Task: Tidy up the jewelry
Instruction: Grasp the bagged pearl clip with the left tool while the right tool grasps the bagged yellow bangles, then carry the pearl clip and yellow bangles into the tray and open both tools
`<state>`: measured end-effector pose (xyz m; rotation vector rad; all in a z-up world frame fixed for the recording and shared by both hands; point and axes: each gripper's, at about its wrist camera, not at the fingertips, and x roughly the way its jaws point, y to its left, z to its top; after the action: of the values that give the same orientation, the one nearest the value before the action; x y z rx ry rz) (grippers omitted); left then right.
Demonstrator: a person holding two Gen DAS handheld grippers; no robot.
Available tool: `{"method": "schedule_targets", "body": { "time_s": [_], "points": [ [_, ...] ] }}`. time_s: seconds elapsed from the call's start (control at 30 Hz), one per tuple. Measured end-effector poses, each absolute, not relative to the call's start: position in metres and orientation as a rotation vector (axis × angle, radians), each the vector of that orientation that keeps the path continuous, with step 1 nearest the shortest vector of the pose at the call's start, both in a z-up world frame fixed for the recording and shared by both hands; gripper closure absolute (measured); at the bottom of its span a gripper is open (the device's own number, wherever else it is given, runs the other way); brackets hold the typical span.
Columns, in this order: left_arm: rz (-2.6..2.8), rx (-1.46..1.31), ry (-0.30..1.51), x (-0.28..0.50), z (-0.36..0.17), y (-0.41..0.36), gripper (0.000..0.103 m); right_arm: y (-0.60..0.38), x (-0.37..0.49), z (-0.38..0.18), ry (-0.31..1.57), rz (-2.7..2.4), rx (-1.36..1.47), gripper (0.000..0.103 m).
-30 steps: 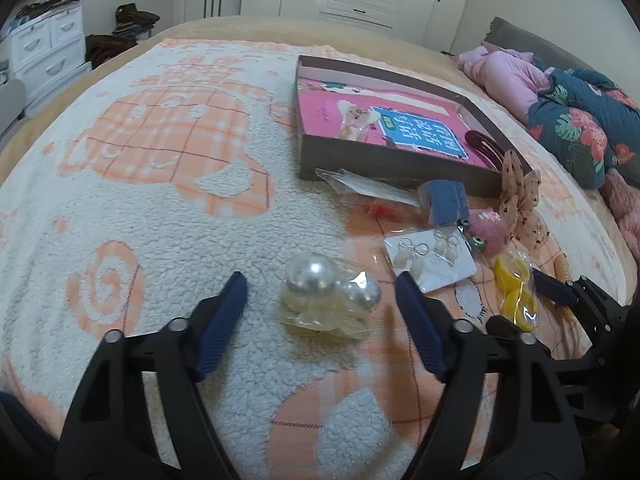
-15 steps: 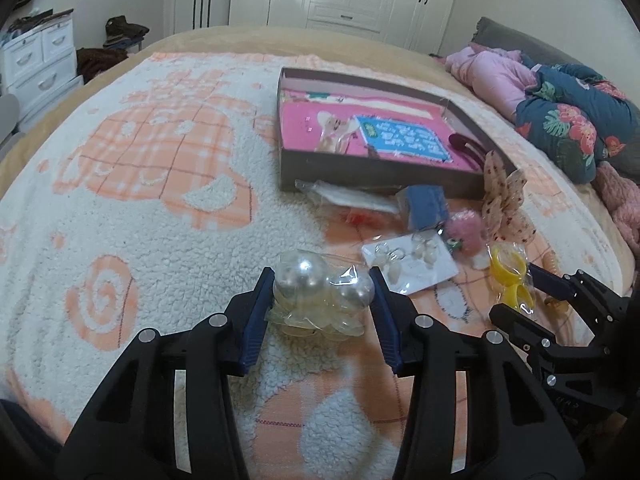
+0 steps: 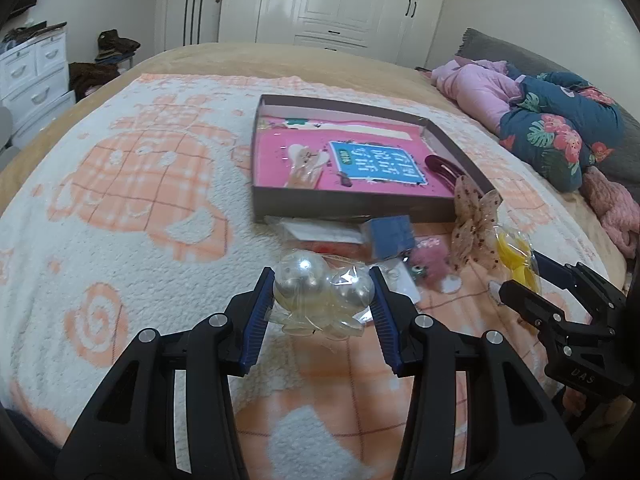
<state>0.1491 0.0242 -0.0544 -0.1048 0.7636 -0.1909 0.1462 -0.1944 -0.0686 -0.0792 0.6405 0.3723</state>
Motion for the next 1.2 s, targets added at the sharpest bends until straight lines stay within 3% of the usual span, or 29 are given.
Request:
{"method": "schedule_targets", "body": {
  "time_s": [1.2],
  "points": [
    [-0.266,-0.087,0.713,0.232,-0.029,-0.023,0.065,-0.236,0.193,-0.039,0.580,0.258,-0.050,0.040]
  ]
}}
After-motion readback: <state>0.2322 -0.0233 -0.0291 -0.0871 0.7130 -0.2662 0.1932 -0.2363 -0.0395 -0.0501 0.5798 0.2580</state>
